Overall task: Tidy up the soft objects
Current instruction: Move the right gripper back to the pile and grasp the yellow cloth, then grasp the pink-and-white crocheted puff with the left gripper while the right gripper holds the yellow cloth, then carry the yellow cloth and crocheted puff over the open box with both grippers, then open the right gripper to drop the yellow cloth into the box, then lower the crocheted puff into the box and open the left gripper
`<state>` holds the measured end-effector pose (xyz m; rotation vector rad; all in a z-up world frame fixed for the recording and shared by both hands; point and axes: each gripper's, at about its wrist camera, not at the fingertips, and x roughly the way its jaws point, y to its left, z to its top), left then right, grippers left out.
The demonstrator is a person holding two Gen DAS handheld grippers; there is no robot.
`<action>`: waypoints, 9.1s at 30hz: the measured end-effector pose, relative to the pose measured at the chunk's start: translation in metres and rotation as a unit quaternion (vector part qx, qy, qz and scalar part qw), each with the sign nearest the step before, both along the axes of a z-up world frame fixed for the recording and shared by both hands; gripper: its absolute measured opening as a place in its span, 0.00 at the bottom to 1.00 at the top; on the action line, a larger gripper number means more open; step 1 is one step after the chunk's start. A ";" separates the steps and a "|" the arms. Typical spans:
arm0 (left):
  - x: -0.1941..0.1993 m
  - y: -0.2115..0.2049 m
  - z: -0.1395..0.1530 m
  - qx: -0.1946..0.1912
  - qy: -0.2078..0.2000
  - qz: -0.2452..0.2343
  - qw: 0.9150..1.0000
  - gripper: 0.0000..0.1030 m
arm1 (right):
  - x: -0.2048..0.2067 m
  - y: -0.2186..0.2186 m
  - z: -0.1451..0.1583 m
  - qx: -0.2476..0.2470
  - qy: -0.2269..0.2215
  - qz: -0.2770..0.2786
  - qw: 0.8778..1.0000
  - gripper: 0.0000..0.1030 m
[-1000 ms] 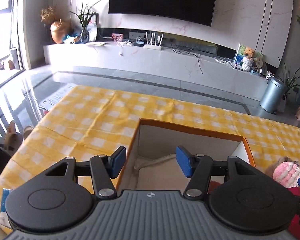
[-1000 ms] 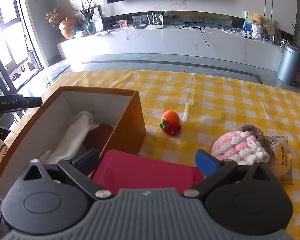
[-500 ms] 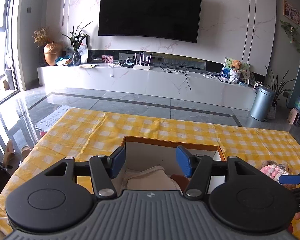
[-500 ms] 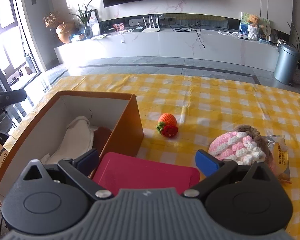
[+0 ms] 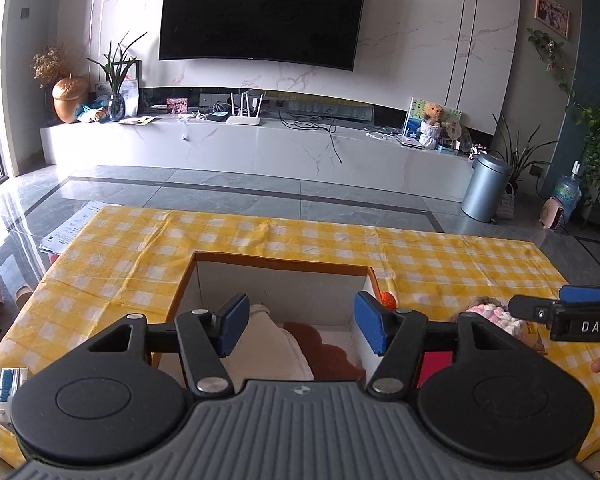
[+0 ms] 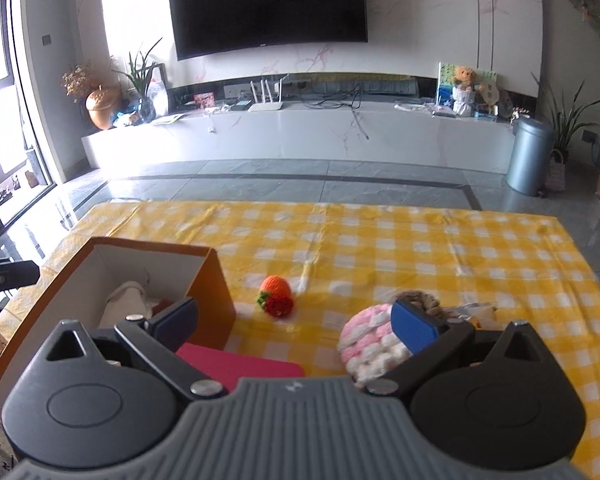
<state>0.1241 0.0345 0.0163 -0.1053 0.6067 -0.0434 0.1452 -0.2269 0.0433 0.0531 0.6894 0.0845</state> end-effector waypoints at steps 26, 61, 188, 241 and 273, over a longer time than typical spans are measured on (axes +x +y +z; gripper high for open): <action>0.016 -0.164 0.008 0.029 0.072 -0.130 0.988 0.70 | -0.014 -0.170 -0.049 -0.014 0.053 -0.188 0.981 0.98; 0.064 -0.217 -0.047 0.041 0.205 -0.170 0.963 0.71 | 0.015 -0.187 -0.145 0.018 0.233 -0.137 0.963 0.97; -0.028 0.110 0.000 -0.173 -0.001 0.022 0.985 0.33 | 0.065 0.195 -0.037 -0.120 0.098 0.179 0.972 0.07; -0.003 0.088 -0.021 -0.179 0.050 -0.028 0.982 0.33 | -0.010 0.193 -0.020 -0.274 0.012 0.203 0.940 0.97; 0.120 -0.028 -0.083 -0.118 0.143 -0.065 0.980 0.33 | 0.005 0.036 -0.014 -0.044 -0.092 0.038 0.994 0.98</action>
